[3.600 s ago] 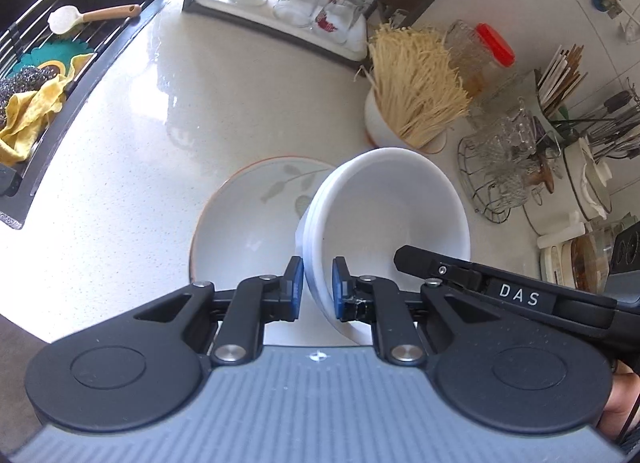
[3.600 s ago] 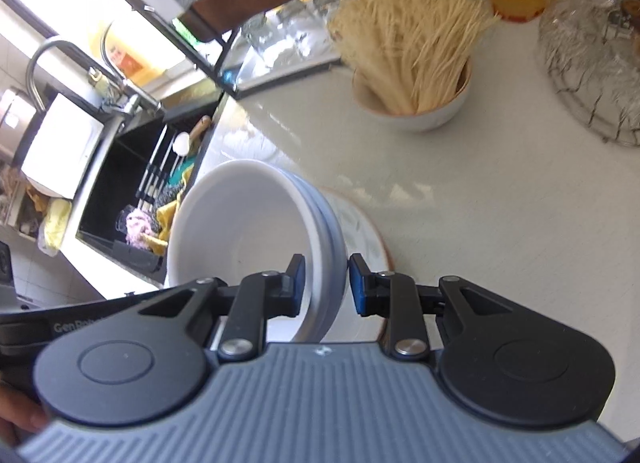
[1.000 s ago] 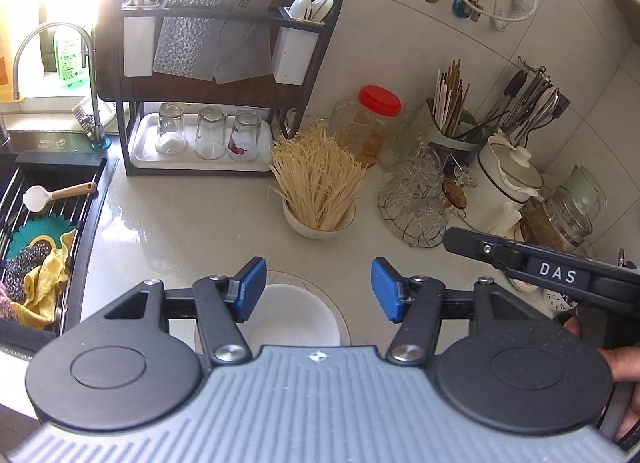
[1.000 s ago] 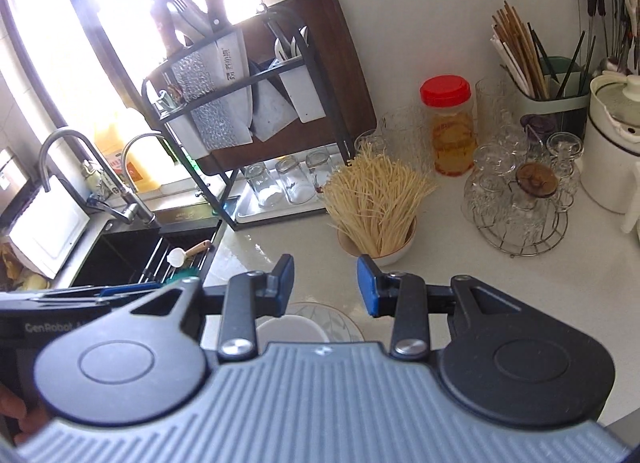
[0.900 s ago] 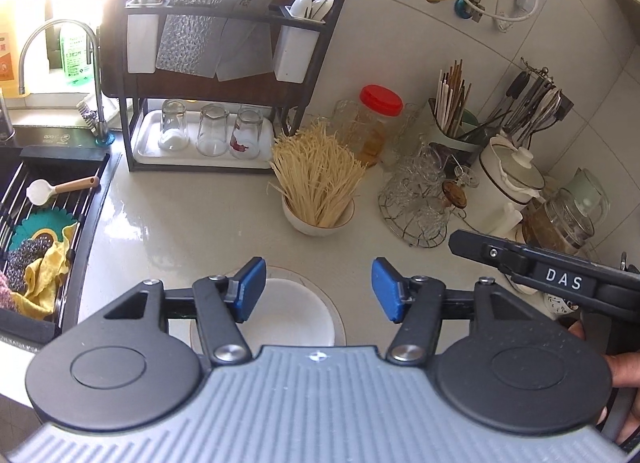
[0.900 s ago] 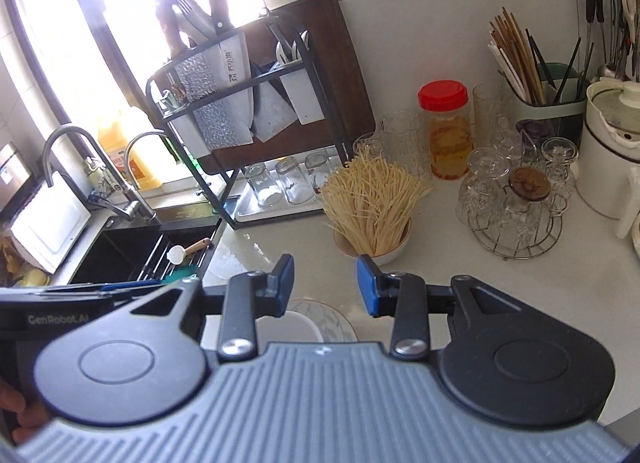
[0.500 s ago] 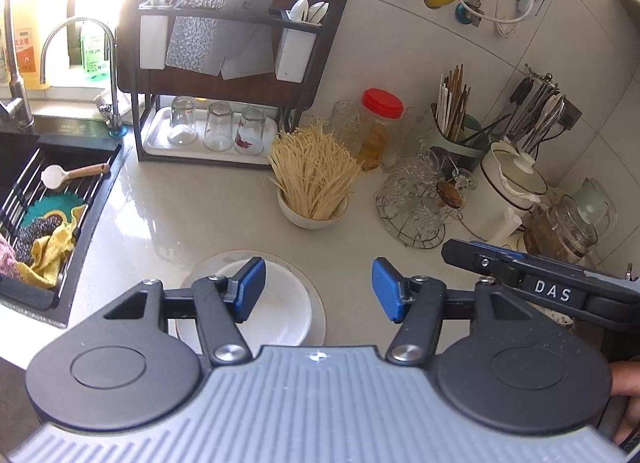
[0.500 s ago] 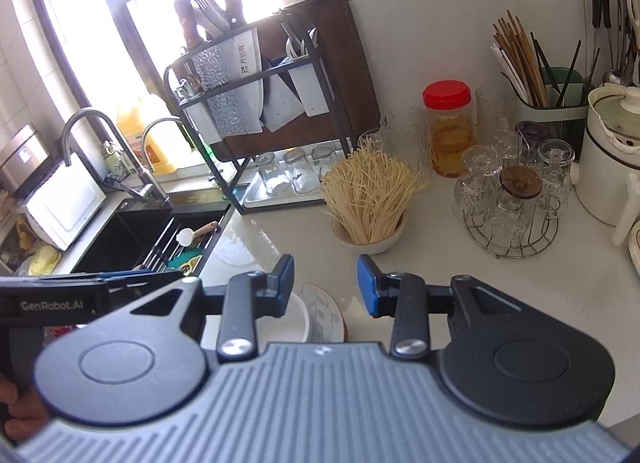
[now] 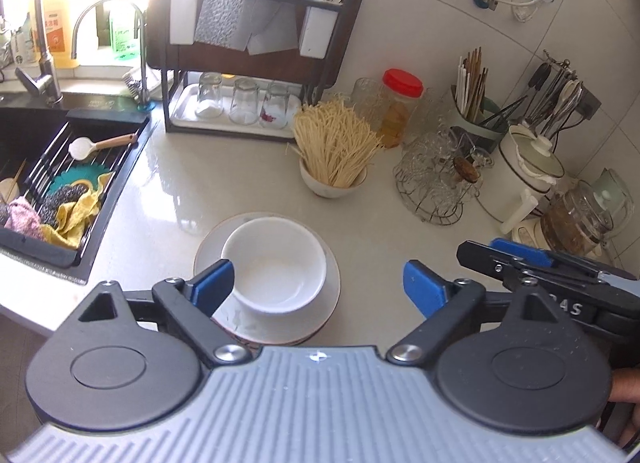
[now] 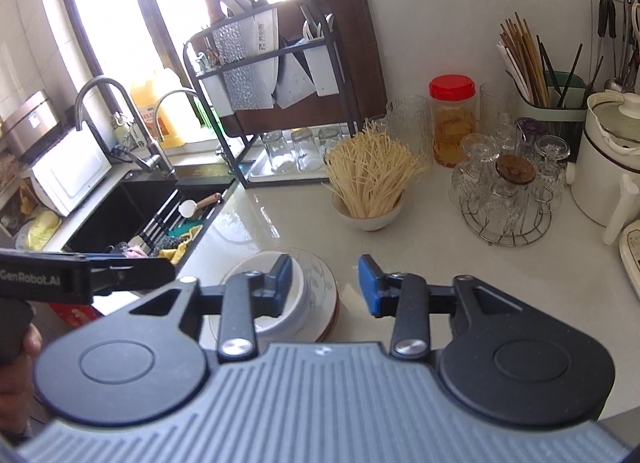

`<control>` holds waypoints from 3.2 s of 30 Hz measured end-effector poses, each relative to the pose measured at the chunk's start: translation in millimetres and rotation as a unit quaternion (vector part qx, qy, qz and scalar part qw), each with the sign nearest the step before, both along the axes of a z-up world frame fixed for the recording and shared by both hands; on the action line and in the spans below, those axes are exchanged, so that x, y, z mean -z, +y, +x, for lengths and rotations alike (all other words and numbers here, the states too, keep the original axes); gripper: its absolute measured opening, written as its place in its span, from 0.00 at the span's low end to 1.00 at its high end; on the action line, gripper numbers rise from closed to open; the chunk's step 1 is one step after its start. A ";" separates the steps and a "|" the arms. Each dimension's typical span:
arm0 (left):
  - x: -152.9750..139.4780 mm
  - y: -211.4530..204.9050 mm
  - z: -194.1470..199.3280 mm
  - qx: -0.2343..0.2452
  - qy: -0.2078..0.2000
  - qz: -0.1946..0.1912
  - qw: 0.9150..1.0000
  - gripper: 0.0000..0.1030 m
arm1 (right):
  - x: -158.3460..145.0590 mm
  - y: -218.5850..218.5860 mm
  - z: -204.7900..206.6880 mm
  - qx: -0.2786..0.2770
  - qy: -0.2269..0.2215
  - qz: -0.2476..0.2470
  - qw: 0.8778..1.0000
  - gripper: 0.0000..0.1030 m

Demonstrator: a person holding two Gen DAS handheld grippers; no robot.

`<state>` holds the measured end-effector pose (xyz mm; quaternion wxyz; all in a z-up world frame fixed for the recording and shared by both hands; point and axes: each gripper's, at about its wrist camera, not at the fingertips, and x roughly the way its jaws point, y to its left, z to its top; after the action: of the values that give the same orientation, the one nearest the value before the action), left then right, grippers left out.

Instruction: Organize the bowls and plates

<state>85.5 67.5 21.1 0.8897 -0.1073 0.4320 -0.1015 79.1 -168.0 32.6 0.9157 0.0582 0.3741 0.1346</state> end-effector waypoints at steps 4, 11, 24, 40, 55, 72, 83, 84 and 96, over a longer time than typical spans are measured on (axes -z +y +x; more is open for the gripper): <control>4.9 -1.4 -6.6 -0.002 0.007 0.006 1.000 0.93 | 1.4 -5.1 -6.7 0.004 -0.002 0.001 1.000 0.74; 7.6 -7.2 -16.9 -0.012 0.004 0.031 0.999 0.95 | 5.7 -13.7 -15.5 0.021 0.008 0.008 1.000 0.82; 7.7 -9.2 -32.0 -0.045 0.006 0.054 0.997 0.95 | 6.1 -14.7 -22.9 0.028 0.008 -0.014 0.999 0.88; 4.4 -7.2 -41.0 -0.069 0.000 0.070 0.995 0.95 | 3.9 -14.3 -27.0 0.027 0.002 -0.020 0.999 0.88; 4.6 -11.6 -44.4 -0.069 0.002 0.073 0.995 0.95 | 4.7 -15.0 -26.7 0.021 0.006 -0.022 1.000 0.88; 4.1 -18.7 -46.2 -0.067 0.007 0.081 0.994 0.95 | 3.4 -17.2 -28.9 0.016 0.004 -0.022 1.000 0.88; 4.4 -16.6 -43.7 -0.065 0.007 0.077 0.995 0.95 | 6.6 -18.1 -26.7 0.017 0.010 -0.024 1.000 0.88; 4.3 -16.4 -43.5 -0.065 0.007 0.077 0.995 0.95 | 6.6 -17.9 -26.8 0.017 0.009 -0.024 1.000 0.88; 6.2 -15.2 -41.0 -0.064 0.010 0.077 0.995 0.95 | 6.2 -17.3 -27.0 0.018 0.010 -0.023 1.000 0.88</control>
<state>44.5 52.2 14.9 0.8956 -0.0672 0.4397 -0.0098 52.0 -185.4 26.4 0.9154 0.0451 0.3850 0.1087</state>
